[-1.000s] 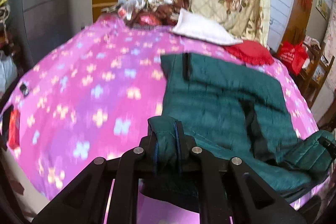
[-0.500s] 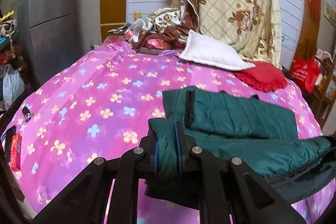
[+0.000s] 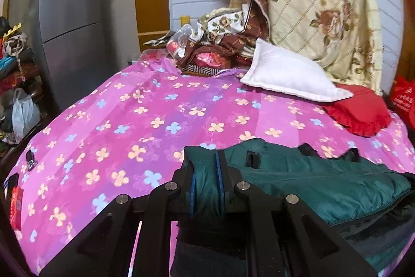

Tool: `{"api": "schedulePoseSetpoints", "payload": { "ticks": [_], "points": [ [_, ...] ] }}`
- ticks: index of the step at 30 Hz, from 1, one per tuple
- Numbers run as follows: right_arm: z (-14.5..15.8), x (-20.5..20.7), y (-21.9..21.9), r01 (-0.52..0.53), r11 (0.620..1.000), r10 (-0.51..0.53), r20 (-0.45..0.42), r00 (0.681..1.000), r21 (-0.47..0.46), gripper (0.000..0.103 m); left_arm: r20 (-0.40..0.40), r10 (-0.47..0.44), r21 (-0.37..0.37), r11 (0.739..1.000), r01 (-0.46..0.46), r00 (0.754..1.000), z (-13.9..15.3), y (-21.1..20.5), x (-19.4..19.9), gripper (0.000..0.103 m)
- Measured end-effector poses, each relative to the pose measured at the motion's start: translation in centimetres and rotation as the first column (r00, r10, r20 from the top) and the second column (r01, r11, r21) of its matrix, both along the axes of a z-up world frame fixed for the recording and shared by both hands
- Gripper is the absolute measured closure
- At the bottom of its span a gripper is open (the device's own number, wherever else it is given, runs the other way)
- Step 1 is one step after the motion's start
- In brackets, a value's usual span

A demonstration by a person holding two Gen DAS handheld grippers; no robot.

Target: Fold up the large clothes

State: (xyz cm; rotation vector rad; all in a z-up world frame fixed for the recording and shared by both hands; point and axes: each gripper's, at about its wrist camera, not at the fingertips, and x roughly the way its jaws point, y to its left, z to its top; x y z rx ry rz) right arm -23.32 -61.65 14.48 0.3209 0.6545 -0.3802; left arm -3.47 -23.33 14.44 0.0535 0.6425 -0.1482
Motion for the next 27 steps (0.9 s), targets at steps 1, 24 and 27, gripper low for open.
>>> {"api": "schedulePoseSetpoints", "payload": {
  "ticks": [1, 24, 27],
  "points": [
    [-0.4, 0.8, -0.3, 0.005, 1.0, -0.005, -0.005, 1.0, 0.007, 0.077, -0.013, 0.01, 0.012, 1.0, -0.009, 1.0, -0.7, -0.5, 0.9, 0.103],
    [-1.5, 2.4, -1.5, -0.019, 0.989, -0.008, 0.183, 0.983, 0.149, 0.002, -0.04, -0.026, -0.327, 0.945, 0.011, 0.999, -1.4, 3.5, 2.1, 0.046],
    [-2.0, 4.6, 1.6, -0.088, 0.993, 0.083, 0.067, 0.994, 0.084, 0.002, -0.075, -0.024, -0.257, 0.966, 0.004, 0.997, -2.6, 1.2, 2.2, 0.046]
  ]
}}
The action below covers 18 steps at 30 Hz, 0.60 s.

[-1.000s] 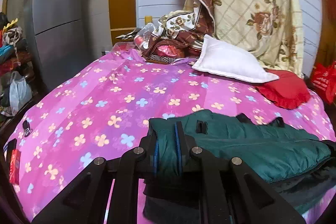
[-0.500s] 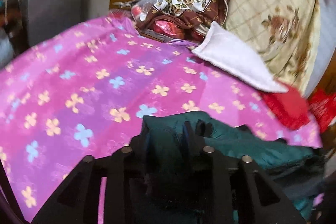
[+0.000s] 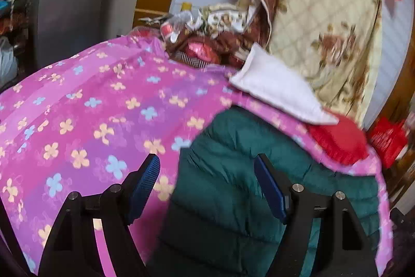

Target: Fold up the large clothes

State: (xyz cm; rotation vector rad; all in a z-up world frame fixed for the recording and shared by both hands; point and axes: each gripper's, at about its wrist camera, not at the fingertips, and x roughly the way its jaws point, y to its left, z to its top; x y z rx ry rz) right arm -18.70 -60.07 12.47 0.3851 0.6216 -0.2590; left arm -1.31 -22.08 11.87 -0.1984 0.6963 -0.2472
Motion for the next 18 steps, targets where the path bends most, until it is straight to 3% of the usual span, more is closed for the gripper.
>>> {"api": "schedulePoseSetpoints", "payload": {
  "ticks": [4, 7, 12, 18],
  "points": [
    [-1.3, 4.1, 2.9, -0.088, 0.991, 0.076, -0.115, 0.99, -0.099, 0.002, -0.096, -0.025, 0.141, 0.989, 0.038, 0.995, -2.5, -3.6, 1.6, 0.045],
    [-2.8, 7.3, 3.4, -0.085, 0.982, 0.052, -0.193, 0.98, -0.169, 0.002, -0.111, -0.015, 0.232, 0.972, 0.04, 0.994, -4.1, -5.3, 2.6, 0.045],
    [-6.4, 10.6, 1.2, -0.014, 0.992, -0.02, -0.261, 0.965, -0.127, 0.001, -0.109, -0.016, 0.244, 0.969, 0.042, 0.994, -5.1, -6.2, 3.9, 0.043],
    [-7.5, 11.7, 1.6, -0.001, 0.985, -0.05, -0.29, 0.956, -0.172, 0.001, -0.097, -0.014, 0.272, 0.961, 0.04, 0.995, -5.5, -6.7, 3.9, 0.043]
  ]
}}
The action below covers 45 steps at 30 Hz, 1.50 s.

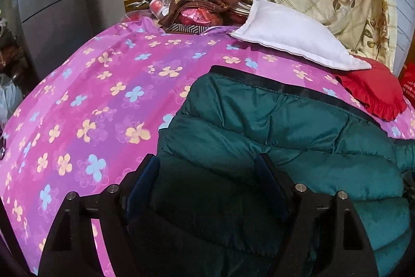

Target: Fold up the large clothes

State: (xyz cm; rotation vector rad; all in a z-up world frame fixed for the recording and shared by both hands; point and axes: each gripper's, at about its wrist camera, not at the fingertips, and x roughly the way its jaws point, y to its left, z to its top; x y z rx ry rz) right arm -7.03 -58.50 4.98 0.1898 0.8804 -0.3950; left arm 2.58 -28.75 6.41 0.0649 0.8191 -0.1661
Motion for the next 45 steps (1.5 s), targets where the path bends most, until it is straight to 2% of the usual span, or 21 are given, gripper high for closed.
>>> {"api": "schedulePoseSetpoints", "payload": {
  "ticks": [2, 5, 7, 9, 10, 11, 13, 15, 21, 23, 26, 28, 32, 35, 36, 38, 42, 45],
  "points": [
    [0.8, -0.5, -0.1, -0.01, 1.0, 0.01, -0.006, 1.0, 0.021, 0.001, 0.003, -0.005, 0.003, 1.0, 0.005, 1.0, 0.0, 0.0, -0.1, 0.043],
    [2.9, -2.8, -0.2, -0.027, 0.999, 0.024, 0.06, 0.998, 0.043, 0.001, 0.003, -0.002, -0.001, 1.0, 0.002, 1.0, -0.1, 0.1, -0.1, 0.042],
    [3.8, -4.3, -0.5, -0.012, 1.0, 0.011, 0.088, 0.996, 0.005, 0.001, 0.011, 0.004, 0.002, 1.0, -0.004, 1.0, -0.2, -0.1, -0.2, 0.041],
    [3.2, -4.9, -1.7, 0.039, 0.999, -0.037, 0.062, 0.997, -0.034, 0.001, 0.02, 0.008, 0.003, 1.0, -0.008, 1.0, -0.3, -0.1, -0.2, 0.04],
    [2.3, -4.8, -2.5, 0.057, 0.998, -0.056, 0.036, 0.998, -0.024, 0.0, 0.024, 0.009, -0.001, 1.0, -0.009, 1.0, -0.4, -0.2, -0.2, 0.04],
    [1.5, -4.8, -3.2, 0.063, 0.998, -0.064, 0.03, 0.998, 0.007, 0.0, 0.029, 0.012, -0.005, 1.0, -0.012, 1.0, -0.5, -0.2, -0.3, 0.04],
    [0.2, -5.1, -4.4, 0.076, 0.993, -0.082, 0.069, 0.994, 0.089, 0.0, 0.034, 0.016, -0.01, 1.0, -0.016, 0.999, -0.6, -0.2, -0.2, 0.04],
    [-0.4, -5.0, -4.6, 0.085, 0.992, -0.093, 0.083, 0.992, 0.092, 0.0, 0.041, 0.024, -0.009, 1.0, -0.023, 0.999, -0.8, -0.3, -0.1, 0.039],
    [-0.1, -5.1, -4.5, 0.089, 0.993, -0.093, 0.056, 0.994, 0.077, 0.0, 0.038, 0.023, -0.023, 0.999, -0.022, 0.999, -0.5, 0.2, -0.5, 0.038],
    [1.0, -6.0, -3.9, 0.109, 0.991, -0.113, 0.06, 0.992, 0.073, 0.0, 0.035, 0.014, -0.032, 0.999, -0.013, 0.999, 0.0, 0.7, -1.0, 0.038],
    [3.2, -8.6, -2.3, 0.081, 0.991, -0.096, 0.145, 0.985, 0.105, 0.0, 0.065, 0.008, -0.028, 1.0, -0.006, 0.998, 1.2, 1.5, -2.5, 0.038],
    [4.0, -10.0, -1.1, 0.053, 0.992, -0.072, 0.17, 0.983, 0.114, 0.0, 0.084, -0.009, -0.033, 0.999, 0.012, 0.996, 1.9, 1.9, -3.7, 0.038],
    [3.8, -11.3, 1.0, 0.009, 0.995, -0.025, 0.158, 0.987, 0.099, 0.0, 0.089, -0.047, -0.045, 0.998, 0.051, 0.995, 3.0, 2.6, -5.8, 0.038],
    [1.5, -10.6, 1.1, 0.042, 0.994, -0.048, 0.061, 0.997, 0.099, 0.0, 0.085, -0.061, -0.053, 0.996, 0.066, 0.994, 3.6, 3.1, -7.1, 0.038],
    [1.3, -10.5, 1.1, 0.044, 0.995, -0.049, 0.053, 0.997, 0.094, 0.0, 0.084, -0.066, -0.056, 0.996, 0.071, 0.994, 3.7, 3.2, -7.5, 0.038],
    [2.0, -10.8, 1.4, 0.059, 0.995, -0.064, 0.059, 0.996, 0.083, 0.0, 0.09, -0.074, -0.058, 0.995, 0.08, 0.993, 4.2, 3.5, -8.5, 0.038],
    [4.0, -12.7, 1.9, 0.064, 0.983, -0.083, 0.108, 0.991, 0.17, 0.0, 0.104, -0.077, -0.063, 0.995, 0.083, 0.992, 4.8, 4.0, -9.9, 0.038],
    [4.7, -13.9, 2.5, 0.048, 0.98, -0.073, 0.122, 0.99, 0.193, 0.0, 0.11, -0.08, -0.063, 0.994, 0.087, 0.991, 5.1, 4.5, -10.7, 0.038]
  ]
}}
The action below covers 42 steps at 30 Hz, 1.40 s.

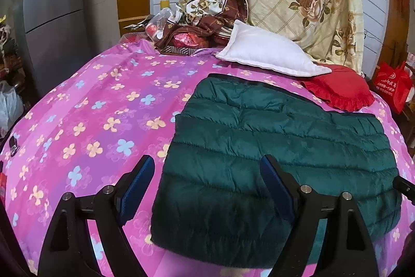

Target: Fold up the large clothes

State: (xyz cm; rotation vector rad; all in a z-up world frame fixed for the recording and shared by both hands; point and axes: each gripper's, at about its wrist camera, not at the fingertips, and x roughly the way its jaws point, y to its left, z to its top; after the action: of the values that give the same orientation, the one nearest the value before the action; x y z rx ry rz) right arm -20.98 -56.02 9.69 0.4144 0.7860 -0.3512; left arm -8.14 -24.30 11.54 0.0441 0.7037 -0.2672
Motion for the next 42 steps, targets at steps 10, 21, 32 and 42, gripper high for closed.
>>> {"api": "schedulePoseSetpoints", "payload": {
  "ticks": [10, 21, 32, 42],
  "points": [
    [0.2, -2.6, 0.6, -0.002, 1.0, 0.001, -0.032, 0.999, -0.026, 0.0, -0.016, -0.006, -0.025, 1.0, 0.005, 1.0, 0.1, 1.6, -1.4, 0.038],
    [0.2, -3.3, 0.5, -0.008, 0.999, 0.006, -0.053, 0.999, -0.05, 0.0, -0.062, 0.001, -0.056, 0.998, -0.005, 0.998, -1.2, 2.2, -0.5, 0.038],
    [-1.7, -2.7, -1.8, 0.033, 0.999, -0.035, -0.082, 0.996, -0.025, 0.0, -0.121, 0.013, -0.099, 0.995, -0.025, 0.993, -3.0, 2.7, 1.5, 0.038],
    [-2.9, -2.2, -5.2, 0.08, 0.997, -0.08, -0.075, 0.994, 0.003, 0.0, -0.235, -0.093, -0.301, 0.953, 0.019, 0.968, -5.2, 4.6, 4.9, 0.038]
  ]
}}
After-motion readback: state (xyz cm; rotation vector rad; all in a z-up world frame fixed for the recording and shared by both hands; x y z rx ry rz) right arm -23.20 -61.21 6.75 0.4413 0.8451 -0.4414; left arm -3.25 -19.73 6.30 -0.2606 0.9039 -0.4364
